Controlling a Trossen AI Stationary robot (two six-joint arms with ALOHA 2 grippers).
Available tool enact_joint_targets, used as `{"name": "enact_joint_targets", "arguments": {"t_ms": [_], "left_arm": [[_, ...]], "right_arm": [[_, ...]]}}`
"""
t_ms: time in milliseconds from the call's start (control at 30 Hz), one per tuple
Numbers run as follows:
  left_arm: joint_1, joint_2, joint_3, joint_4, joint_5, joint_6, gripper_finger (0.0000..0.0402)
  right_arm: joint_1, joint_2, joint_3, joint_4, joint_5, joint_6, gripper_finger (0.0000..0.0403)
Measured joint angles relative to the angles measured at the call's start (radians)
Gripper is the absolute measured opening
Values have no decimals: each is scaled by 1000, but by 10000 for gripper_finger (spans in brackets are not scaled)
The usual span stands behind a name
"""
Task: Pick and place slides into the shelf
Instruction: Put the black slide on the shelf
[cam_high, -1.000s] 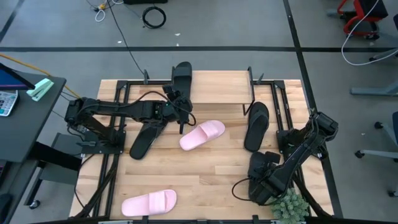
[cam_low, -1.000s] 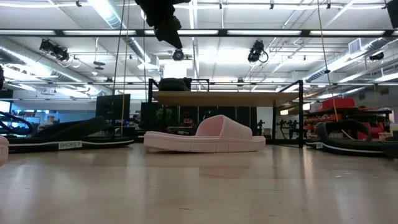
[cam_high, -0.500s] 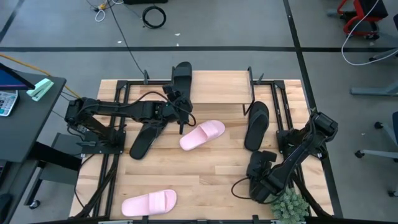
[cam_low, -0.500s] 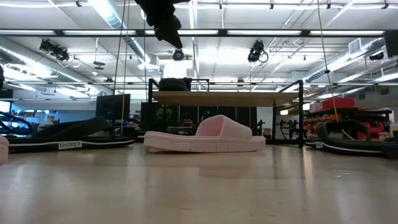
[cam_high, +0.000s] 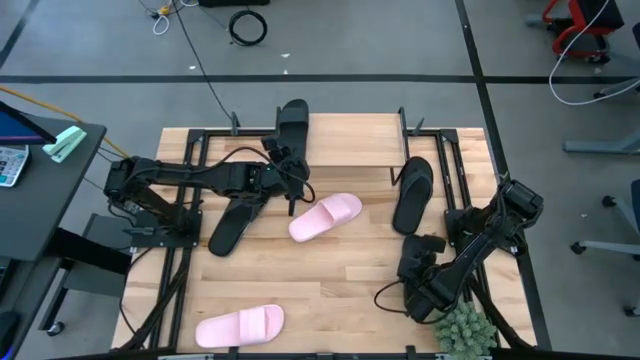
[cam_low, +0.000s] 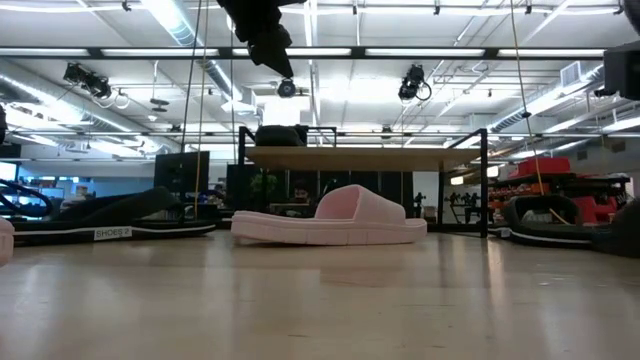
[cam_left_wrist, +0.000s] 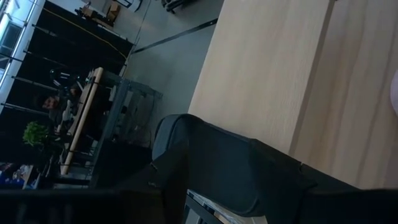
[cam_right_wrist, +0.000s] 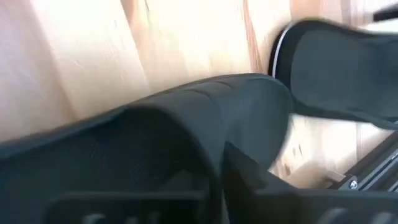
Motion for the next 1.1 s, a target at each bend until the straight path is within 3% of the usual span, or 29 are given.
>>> {"name": "enact_joint_targets", "arguments": {"t_ms": [300,367,567,733,933,1100], "left_arm": [[0,0,0,1,0,23,159],[-3,0,0,1,-1,48,155],[-12,0,0,0,-2,108,144],[-15,-9,0,1,-40,108,137],[-14,-51,0,-64,-196,97,139],[7,-108,0,-89,-209,51,133]], "right_arm": [[-31,-1,255,19,124,-95,11],[-44,-1,325,16,214,-183,10],[-145,-3,476,7,640,-494,16],[-349,-3,528,8,828,-729,9],[-677,-3,537,36,840,-930,12],[-905,-3,537,272,735,-1244,9]]}}
